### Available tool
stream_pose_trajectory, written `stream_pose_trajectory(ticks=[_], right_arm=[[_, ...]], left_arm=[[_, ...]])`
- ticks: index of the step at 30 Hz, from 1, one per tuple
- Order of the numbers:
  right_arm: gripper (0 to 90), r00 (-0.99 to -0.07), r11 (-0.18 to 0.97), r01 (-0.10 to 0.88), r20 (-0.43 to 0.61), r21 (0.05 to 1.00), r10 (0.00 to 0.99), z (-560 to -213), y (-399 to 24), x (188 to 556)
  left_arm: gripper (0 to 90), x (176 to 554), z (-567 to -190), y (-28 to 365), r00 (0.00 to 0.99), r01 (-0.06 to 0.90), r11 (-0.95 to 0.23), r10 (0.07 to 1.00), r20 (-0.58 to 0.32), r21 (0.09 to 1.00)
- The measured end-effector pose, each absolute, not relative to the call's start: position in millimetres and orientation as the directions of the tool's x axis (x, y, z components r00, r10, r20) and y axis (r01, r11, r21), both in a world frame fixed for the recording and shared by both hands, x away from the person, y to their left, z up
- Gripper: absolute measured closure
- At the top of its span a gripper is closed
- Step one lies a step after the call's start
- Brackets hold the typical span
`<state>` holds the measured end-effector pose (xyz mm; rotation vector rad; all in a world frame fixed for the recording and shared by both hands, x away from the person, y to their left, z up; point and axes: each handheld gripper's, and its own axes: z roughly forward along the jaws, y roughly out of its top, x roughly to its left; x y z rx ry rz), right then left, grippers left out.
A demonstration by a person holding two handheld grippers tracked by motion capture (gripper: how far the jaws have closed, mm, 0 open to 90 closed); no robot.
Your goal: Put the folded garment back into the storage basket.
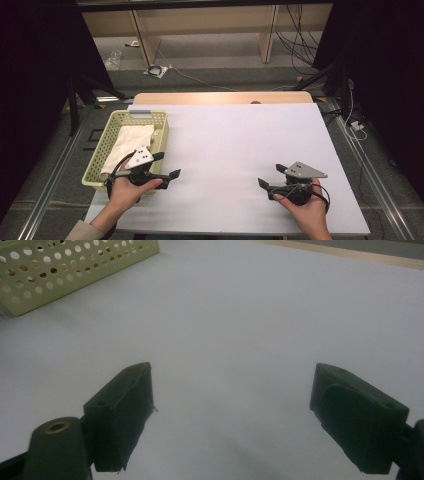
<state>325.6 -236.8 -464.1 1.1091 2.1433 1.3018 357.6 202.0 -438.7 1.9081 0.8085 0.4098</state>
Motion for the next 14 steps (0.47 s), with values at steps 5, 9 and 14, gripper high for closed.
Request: stream_pose_trajectory(ticks=[5,9,14], right_arm=[[18.8,-0.606,0.247,0.422,0.069,0.872,0.793,-464.9,-236.6,325.8],[18.7,-0.605,0.254,0.427,0.066,0.868,0.794,-464.8,-237.2,325.9],[18.7,-0.603,0.247,0.425,0.069,0.871,0.795,-465.0,-237.7,326.2]], left_arm=[[13.3,357.6,-438.8,202.1,0.722,0.357,-0.293,0.690,-0.062,0.887],[13.4,357.7,-438.7,202.2,0.722,0.357,-0.293,0.689,-0.063,0.887],[13.5,357.5,-438.0,202.3,0.721,0.356,-0.290,0.690,-0.064,0.888]])
